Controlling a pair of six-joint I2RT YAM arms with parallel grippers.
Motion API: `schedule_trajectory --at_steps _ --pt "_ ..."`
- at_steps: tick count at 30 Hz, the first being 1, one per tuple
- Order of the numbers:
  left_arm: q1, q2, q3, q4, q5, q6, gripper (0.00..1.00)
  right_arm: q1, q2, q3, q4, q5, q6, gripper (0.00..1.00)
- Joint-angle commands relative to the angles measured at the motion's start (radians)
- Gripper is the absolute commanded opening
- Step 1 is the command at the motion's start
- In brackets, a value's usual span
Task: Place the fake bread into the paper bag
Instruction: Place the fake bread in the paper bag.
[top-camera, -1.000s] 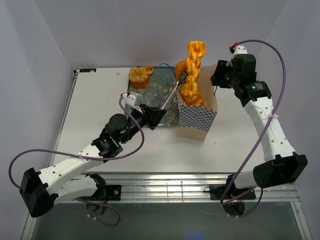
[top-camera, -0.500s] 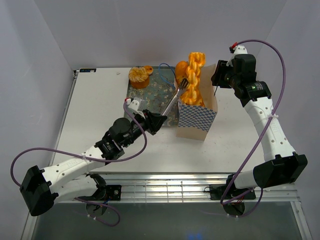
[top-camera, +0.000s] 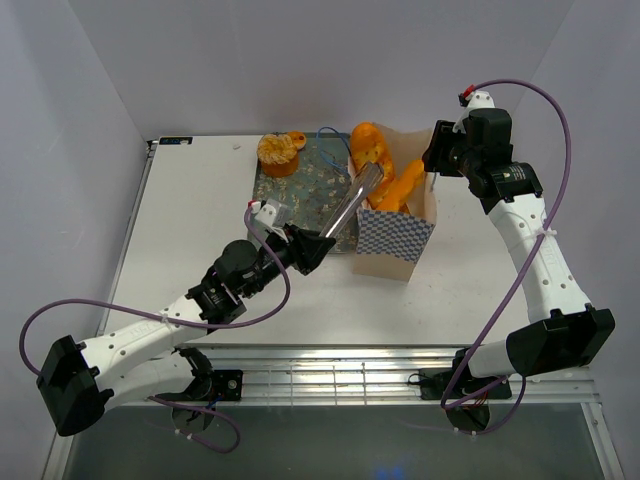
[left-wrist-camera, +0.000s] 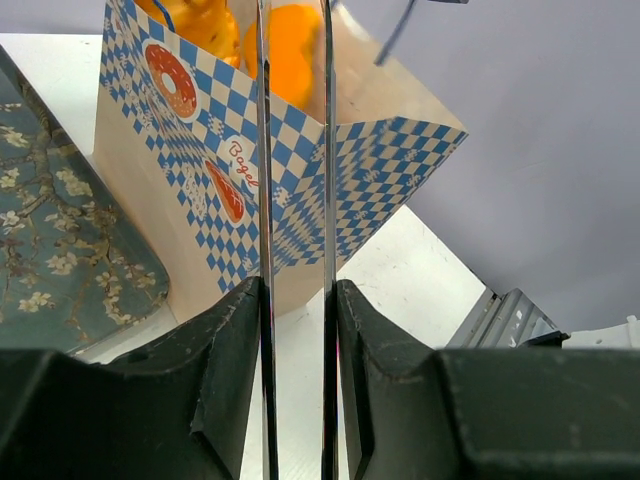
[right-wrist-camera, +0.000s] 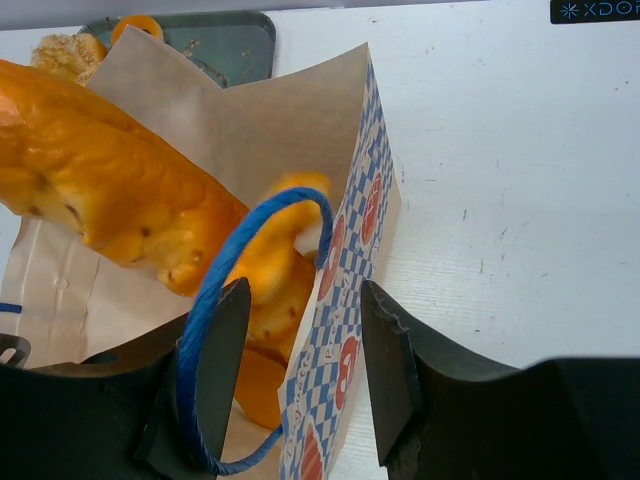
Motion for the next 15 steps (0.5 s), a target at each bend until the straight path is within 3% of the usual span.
schedule_trajectory --at_steps 1,9,15 --pt "-0.006 -0.035 0.008 0.042 0.022 0.008 0.45 0.003 -0.032 0.003 0.022 0.002 -0.003 0.54" --pt "-0.005 -0.076 0.029 0.012 -0.032 0.028 0.39 0.005 -0.034 0.007 0.016 0.006 -0.009 0.54" --pt "0.0 -0.118 0.179 -0.146 -0.138 0.121 0.37 0.003 -0.026 0.015 0.013 0.005 -0.01 0.54"
